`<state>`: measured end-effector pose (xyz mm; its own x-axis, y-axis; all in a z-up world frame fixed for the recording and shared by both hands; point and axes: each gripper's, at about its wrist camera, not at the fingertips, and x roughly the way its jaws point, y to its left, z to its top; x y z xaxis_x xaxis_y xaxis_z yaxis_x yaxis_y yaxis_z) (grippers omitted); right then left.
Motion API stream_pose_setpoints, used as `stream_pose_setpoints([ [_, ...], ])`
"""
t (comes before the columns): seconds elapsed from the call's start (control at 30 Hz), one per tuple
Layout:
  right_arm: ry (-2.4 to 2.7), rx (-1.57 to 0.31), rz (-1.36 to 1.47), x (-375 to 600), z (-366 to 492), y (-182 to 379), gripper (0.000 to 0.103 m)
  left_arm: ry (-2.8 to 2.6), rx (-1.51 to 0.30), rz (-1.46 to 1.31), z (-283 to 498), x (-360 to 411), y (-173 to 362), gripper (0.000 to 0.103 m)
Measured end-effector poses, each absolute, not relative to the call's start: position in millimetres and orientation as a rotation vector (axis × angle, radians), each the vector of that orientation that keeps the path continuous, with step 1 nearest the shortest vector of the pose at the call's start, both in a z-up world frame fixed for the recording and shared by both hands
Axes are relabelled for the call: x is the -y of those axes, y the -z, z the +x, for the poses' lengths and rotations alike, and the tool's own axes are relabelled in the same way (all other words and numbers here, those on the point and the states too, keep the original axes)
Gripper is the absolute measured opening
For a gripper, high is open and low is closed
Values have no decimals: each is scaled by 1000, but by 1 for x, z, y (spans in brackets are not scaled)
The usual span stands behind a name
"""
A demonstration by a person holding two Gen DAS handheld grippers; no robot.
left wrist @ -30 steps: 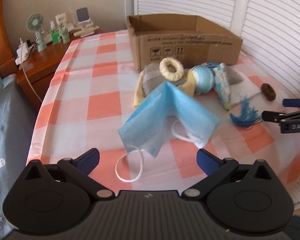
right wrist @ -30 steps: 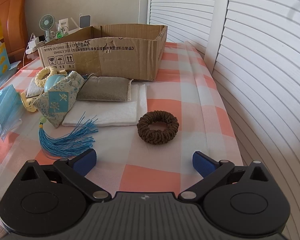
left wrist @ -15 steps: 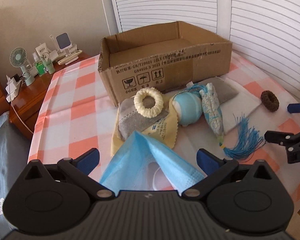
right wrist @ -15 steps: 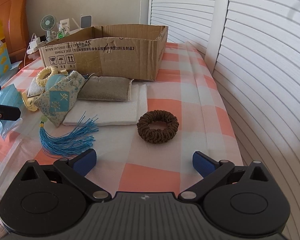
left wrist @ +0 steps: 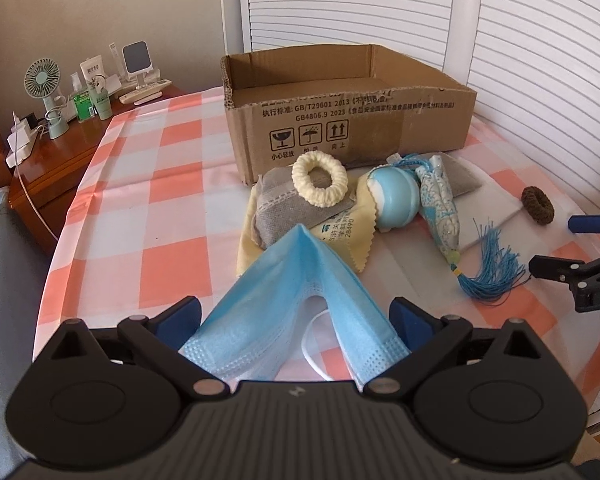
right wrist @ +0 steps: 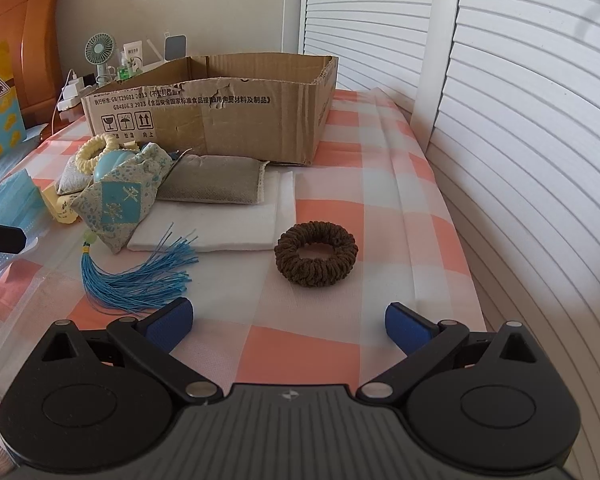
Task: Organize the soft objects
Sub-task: 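Reach the left gripper to the blue face mask and close on it, then lift the mask with the left gripper while the right gripper grasps the brown hair tie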
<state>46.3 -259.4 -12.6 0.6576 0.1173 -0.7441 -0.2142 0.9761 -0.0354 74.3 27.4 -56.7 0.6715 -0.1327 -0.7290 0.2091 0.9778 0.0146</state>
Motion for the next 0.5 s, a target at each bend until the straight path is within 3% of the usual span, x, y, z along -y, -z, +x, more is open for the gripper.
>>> stream_pose_setpoints([
  [0.1,-192,-840,-129,259,48,12,103,201,-789,80,72,-29,55,94],
  [0.17,-195,-844,-130,259,48,11,103,201,-789,76,72,-30,54,82],
  [0.3,-194,-850,-135,258,49,10,103,197,-798,79,73,-31,56,67],
  [0.37,-195,-855,-141,257,50,9,103,198,-809,77,74,-33,58,52],
  [0.5,-198,-849,-157,256,53,8,103,194,-818,54,74,-36,61,45],
])
